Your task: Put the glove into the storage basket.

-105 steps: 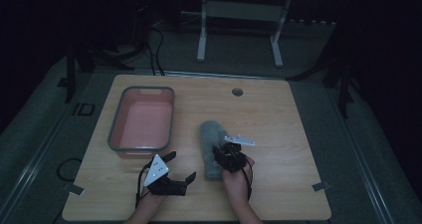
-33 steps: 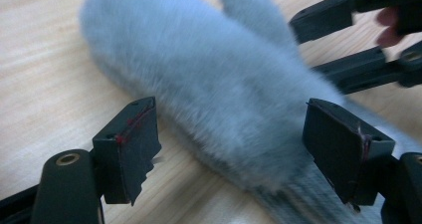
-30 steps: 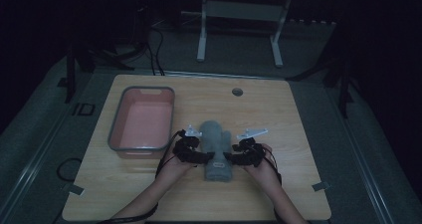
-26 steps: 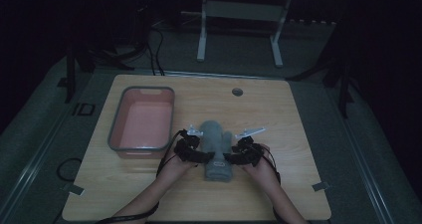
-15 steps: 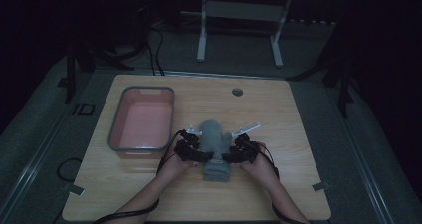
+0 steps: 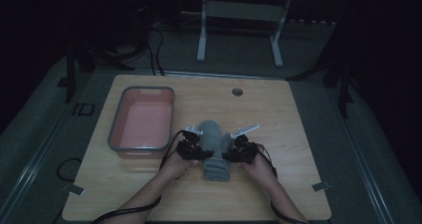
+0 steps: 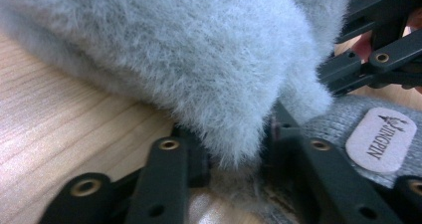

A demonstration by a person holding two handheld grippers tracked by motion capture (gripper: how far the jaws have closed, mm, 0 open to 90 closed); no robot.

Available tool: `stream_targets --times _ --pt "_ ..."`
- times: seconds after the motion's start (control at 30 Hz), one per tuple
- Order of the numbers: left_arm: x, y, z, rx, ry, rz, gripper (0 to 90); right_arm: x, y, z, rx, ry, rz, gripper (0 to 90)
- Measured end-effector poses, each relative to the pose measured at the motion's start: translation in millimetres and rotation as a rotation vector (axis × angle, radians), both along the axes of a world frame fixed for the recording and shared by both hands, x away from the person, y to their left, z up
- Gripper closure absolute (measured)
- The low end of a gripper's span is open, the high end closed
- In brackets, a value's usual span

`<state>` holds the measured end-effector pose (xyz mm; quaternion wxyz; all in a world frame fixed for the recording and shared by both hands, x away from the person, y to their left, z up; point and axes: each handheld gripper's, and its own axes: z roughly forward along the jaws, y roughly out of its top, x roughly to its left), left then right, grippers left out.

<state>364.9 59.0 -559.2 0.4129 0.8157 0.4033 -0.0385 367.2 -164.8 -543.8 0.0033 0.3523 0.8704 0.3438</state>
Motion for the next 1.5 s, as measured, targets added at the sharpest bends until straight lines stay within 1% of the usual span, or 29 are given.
stream_targets --times 0.1,0.17,0.23,0.3,0.33,0.4,0.47,0.63,0.67,0.73,0.97,1.13,1.27,1.37,1.43,1.5 --pt "-1.4 0.7 0.8 -0.014 -0.009 0.004 76.5 -5.5 1.4 1.7 -0.014 -0.048 0.001 78.8" --pt "-1.9 3.0 2.8 -0.033 -0.006 0.008 77.9 -7.6 1.0 3.2 -0.005 -0.061 -0.002 80.1" --pt "-3.5 3.5 7.5 -0.023 -0.024 -0.003 78.7 -8.7 -0.8 5.5 0.017 -0.066 -0.005 81.0" --pt "-4.5 4.0 12.6 -0.022 -0.023 -0.001 78.8 -10.3 -1.6 7.9 0.029 -0.07 -0.006 81.5" --pt "-5.3 4.2 15.6 -0.019 -0.032 -0.004 78.9 -11.1 -1.9 9.9 0.036 -0.074 -0.005 81.5" --pt "-6.3 5.6 22.0 -0.026 -0.037 0.0 78.9 -12.4 -2.4 14.2 0.049 -0.083 -0.001 81.7" --pt "-7.4 7.2 28.8 -0.031 -0.051 0.002 78.9 -13.2 -2.6 19.6 0.067 -0.087 0.0 81.8" --pt "-8.9 10.3 45.2 -0.033 -0.077 0.004 78.9 -14.8 -1.1 35.0 0.082 -0.116 0.011 81.9" --pt "-9.2 11.2 50.6 -0.029 -0.087 0.0 78.9 -14.9 -0.6 38.1 0.083 -0.123 0.014 82.0" --pt "-9.6 12.1 56.4 -0.028 -0.096 -0.002 78.9 -16.4 0.7 45.6 0.085 -0.148 0.017 82.1" --pt "-5.9 16.5 85.8 -0.014 -0.145 -0.016 78.9 -14.8 3.0 71.2 0.106 -0.18 0.017 82.1" --pt "-0.4 23.8 102.5 -0.01 -0.166 -0.016 78.9 -10.8 8.9 89.3 0.123 -0.208 0.028 82.2" --pt "1.5 33.7 118.1 0.007 -0.186 -0.02 78.9 -7.7 16.2 100.2 0.141 -0.216 0.04 82.3" --pt "2.0 43.2 128.7 0.008 -0.198 -0.004 78.9 -4.7 25.3 110.7 0.155 -0.227 0.052 82.4" --pt "2.8 50.3 134.8 0.017 -0.205 0.006 78.9 -1.9 31.9 116.0 0.151 -0.239 0.062 82.4" --pt "4.1 58.4 140.4 0.018 -0.204 0.019 78.9 0.8 40.6 122.0 0.143 -0.252 0.07 82.4"
